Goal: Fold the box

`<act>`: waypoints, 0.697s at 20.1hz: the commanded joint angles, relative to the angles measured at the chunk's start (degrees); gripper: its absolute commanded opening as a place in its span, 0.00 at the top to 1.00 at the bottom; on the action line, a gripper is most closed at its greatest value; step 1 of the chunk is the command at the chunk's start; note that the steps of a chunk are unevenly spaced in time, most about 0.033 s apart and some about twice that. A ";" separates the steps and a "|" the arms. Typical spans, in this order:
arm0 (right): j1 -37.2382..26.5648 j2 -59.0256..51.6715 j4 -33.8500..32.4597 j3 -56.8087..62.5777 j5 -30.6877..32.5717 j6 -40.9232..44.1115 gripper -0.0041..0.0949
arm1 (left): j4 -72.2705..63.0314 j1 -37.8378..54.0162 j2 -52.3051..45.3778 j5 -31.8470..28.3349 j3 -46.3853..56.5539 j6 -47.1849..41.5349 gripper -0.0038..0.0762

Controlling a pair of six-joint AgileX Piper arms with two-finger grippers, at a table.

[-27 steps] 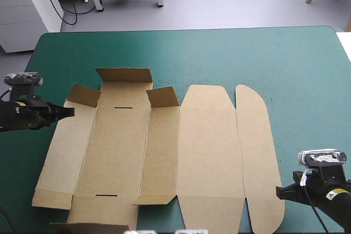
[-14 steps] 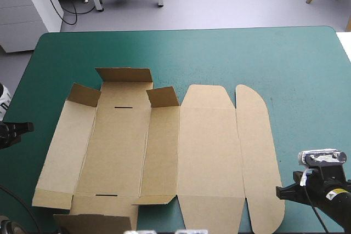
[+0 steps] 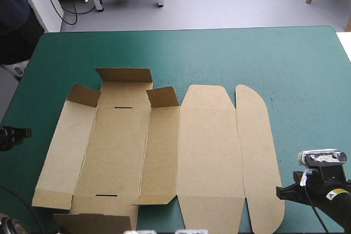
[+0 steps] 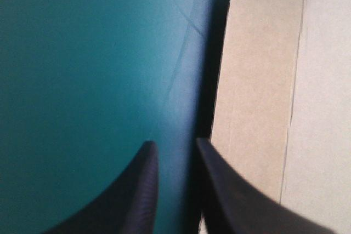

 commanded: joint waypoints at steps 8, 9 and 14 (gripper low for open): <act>0.19 0.42 0.72 -1.43 -2.79 -0.43 0.98 | -1.38 0.07 -0.44 -6.01 9.42 -1.60 0.14; 0.19 0.42 0.72 -1.43 -2.79 -0.43 0.98 | -2.80 0.07 0.10 -6.82 11.32 0.09 0.14; 0.19 0.42 0.72 -1.43 -2.79 -0.43 0.98 | -5.32 0.07 4.56 -5.43 14.89 4.66 0.14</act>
